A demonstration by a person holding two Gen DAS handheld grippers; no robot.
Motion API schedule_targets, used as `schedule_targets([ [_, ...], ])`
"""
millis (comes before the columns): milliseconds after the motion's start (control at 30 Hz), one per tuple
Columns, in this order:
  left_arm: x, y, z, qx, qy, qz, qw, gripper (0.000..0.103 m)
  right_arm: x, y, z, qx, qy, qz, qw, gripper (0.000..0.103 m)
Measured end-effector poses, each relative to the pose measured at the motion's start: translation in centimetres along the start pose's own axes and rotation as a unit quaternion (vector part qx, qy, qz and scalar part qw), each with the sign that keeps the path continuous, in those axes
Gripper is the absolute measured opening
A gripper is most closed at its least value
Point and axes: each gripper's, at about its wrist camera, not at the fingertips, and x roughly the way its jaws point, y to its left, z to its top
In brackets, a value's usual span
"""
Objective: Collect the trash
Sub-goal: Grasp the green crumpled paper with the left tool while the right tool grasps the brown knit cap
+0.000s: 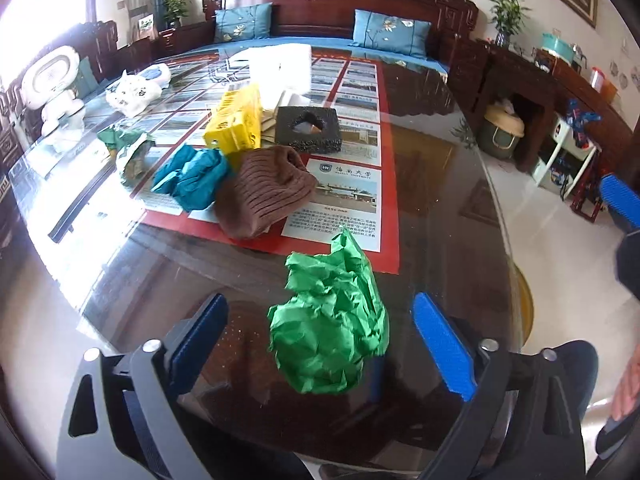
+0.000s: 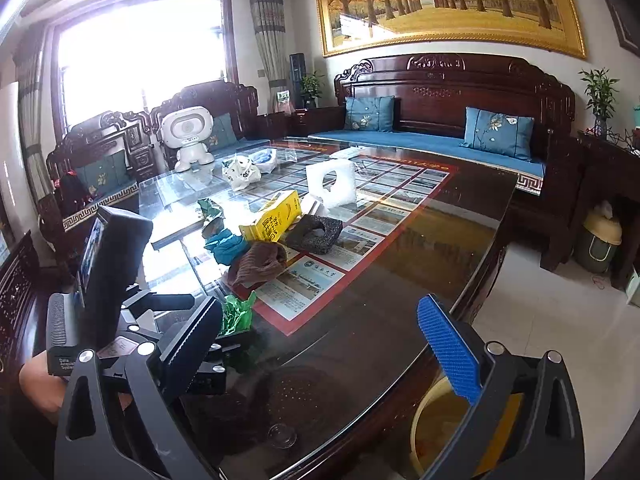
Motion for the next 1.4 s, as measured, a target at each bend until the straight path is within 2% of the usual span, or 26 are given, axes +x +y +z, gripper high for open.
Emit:
schedule_targets([
  [33, 0.4, 0.1, 0.1, -0.002, 0.006, -0.001, 1.0, 0.082, 0.0, -0.2, 0.0, 0.002, 0.0, -0.001, 1.0, 0.095],
  [67, 0.7, 0.1, 0.1, -0.007, 0.01, -0.006, 0.9999, 0.07, 0.0, -0.5, -0.1, 0.004, -0.001, -0.001, 1.0, 0.095],
  [133, 1.0, 0.3, 0.1, -0.017, 0.016, -0.015, 0.9996, 0.055, 0.1, -0.8, -0.1, 0.01, -0.001, 0.001, 1.0, 0.095],
  [167, 0.9, 0.5, 0.1, -0.019, 0.013, -0.006, 0.9997, 0.05, 0.2, -0.9, 0.0, 0.013, -0.002, 0.004, 1.0, 0.095],
  [267, 1.0, 1.1, 0.3, -0.035, 0.013, -0.022, 0.9991, 0.045, 0.9, -0.8, 0.0, 0.008, 0.003, 0.012, 1.0, 0.094],
  [400, 0.0, 2.2, 0.5, -0.052, -0.006, -0.02, 0.9984, 0.044, 2.5, 0.2, 0.1, -0.004, 0.023, 0.031, 0.999, 0.082],
  [533, -1.0, 3.8, 1.0, -0.066, -0.025, -0.006, 0.9975, 0.044, 4.2, 1.3, 0.6, -0.007, 0.031, 0.045, 0.998, 0.082],
  [667, -1.2, 5.4, 1.3, -0.075, -0.026, 0.004, 0.9968, 0.044, 6.4, 2.5, 1.3, -0.014, 0.047, 0.058, 0.997, 0.082],
  [800, -1.0, 6.9, 1.4, -0.083, -0.022, 0.006, 0.9963, 0.044, 9.4, 3.5, 1.7, -0.018, 0.08, 0.065, 0.995, 0.082],
  [933, -0.8, 9.0, 1.2, -0.098, -0.02, 0.016, 0.9948, 0.044, 12.8, 4.1, 2.0, -0.009, 0.12, 0.099, 0.988, 0.079],
  [1100, -0.9, 11.2, 1.5, -0.114, -0.022, 0.025, 0.993, 0.044, 17.2, 4.8, 2.6, -0.001, 0.166, 0.117, 0.979, 0.079],
  [1333, -0.2, 12.7, 2.2, -0.126, -0.023, 0.018, 0.9916, 0.044, 20.9, 6.2, 3.1, -0.031, 0.198, 0.091, 0.975, 0.078],
  [1367, -0.1, 12.8, 2.2, -0.127, -0.023, 0.017, 0.9915, 0.044, 21.2, 6.4, 3.1, -0.035, 0.202, 0.09, 0.975, 0.077],
  [1400, 0.0, 12.9, 2.3, -0.128, -0.023, 0.018, 0.9914, 0.044, 21.6, 6.6, 3.1, -0.041, 0.205, 0.088, 0.974, 0.072],
])
